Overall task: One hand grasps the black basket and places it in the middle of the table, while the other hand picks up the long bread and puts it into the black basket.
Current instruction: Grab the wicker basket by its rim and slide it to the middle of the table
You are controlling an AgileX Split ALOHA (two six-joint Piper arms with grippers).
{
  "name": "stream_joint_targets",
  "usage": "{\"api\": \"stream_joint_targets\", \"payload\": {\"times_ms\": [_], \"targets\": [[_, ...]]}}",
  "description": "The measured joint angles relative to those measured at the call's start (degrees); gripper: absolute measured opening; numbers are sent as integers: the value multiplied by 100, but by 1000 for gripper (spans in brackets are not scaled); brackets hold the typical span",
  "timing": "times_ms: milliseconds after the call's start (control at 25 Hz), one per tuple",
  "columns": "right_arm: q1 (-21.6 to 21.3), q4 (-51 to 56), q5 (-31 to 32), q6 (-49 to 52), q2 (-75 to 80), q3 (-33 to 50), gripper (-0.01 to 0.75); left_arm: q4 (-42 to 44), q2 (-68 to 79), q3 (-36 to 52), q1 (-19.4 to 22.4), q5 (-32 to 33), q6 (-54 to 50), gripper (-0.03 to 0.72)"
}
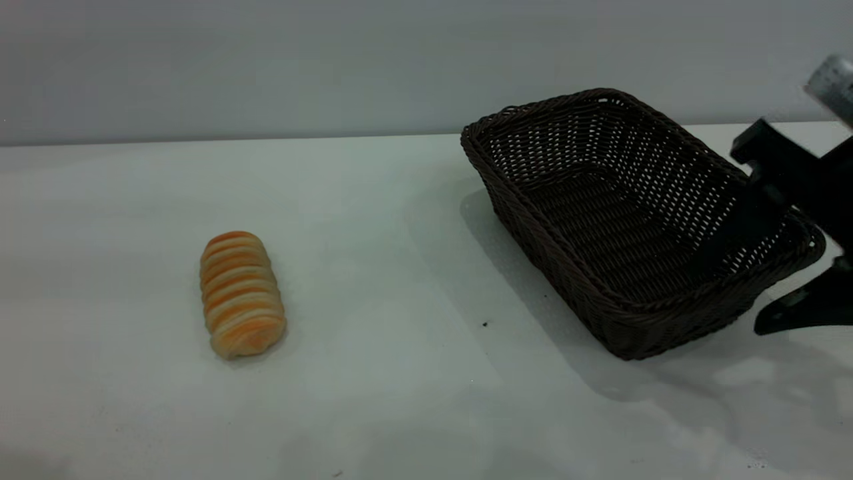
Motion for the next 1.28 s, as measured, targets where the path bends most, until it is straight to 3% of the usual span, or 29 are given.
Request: {"api": "stream_joint_targets", "payload": {"times_ms": [160, 480, 640, 720, 840, 880, 1280], "targets": [[0, 855, -497, -143, 383, -38, 587, 0, 0, 0, 0, 0, 0, 579], [0, 1541, -646, -139, 1365, -582, 563, 0, 0, 0, 0, -11, 0, 579], [0, 2130, -666, 204, 1818, -614, 451, 0, 0, 0, 0, -11, 0, 579], [0, 2403, -666, 243, 1909, -635, 344, 0, 0, 0, 0, -11, 1, 579], [0, 2485, -720, 243, 1907, -667, 124, 0, 0, 0, 0, -25, 1, 579], [0, 2478, -740, 237, 1907, -667, 95, 0, 0, 0, 0, -24, 1, 579], [-16, 2276, -555, -213, 1882, -734, 96, 0, 0, 0, 0, -43, 1, 579]]}}
